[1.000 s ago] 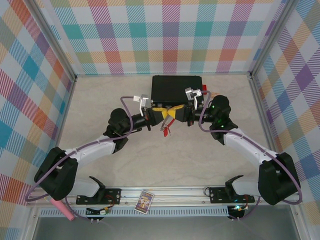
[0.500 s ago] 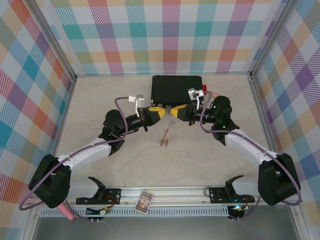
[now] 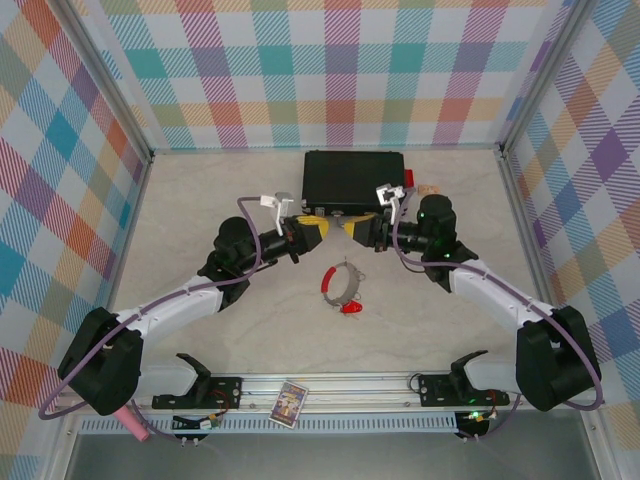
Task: Put the keys on the keyring
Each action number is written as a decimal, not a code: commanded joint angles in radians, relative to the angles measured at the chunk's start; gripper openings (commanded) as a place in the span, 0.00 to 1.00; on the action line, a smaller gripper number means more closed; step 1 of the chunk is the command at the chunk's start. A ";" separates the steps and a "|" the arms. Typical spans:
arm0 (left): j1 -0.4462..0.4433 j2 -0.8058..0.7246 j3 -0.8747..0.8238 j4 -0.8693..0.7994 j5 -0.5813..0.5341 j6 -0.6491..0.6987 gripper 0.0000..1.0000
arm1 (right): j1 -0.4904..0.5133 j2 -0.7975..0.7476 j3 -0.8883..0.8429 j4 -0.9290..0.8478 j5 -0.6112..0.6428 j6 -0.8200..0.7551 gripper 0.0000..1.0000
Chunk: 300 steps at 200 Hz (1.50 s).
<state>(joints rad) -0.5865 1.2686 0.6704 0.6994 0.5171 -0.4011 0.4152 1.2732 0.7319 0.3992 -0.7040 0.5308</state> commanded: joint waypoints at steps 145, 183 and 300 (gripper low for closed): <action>-0.310 0.332 0.243 -0.765 -0.465 0.261 0.34 | -0.005 -0.333 -0.328 -0.428 0.652 0.046 0.76; -0.379 0.485 0.386 -0.878 -0.531 0.300 0.30 | -0.015 -0.365 -0.347 -0.428 0.614 0.043 0.80; -0.364 0.566 0.410 -1.050 -0.778 0.327 0.24 | -0.051 -0.437 -0.373 -0.402 0.597 0.028 0.84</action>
<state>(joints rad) -0.9794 1.8565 1.1076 -0.2646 -0.1997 -0.0776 0.3721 0.8455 0.3721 -0.0235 -0.0975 0.5678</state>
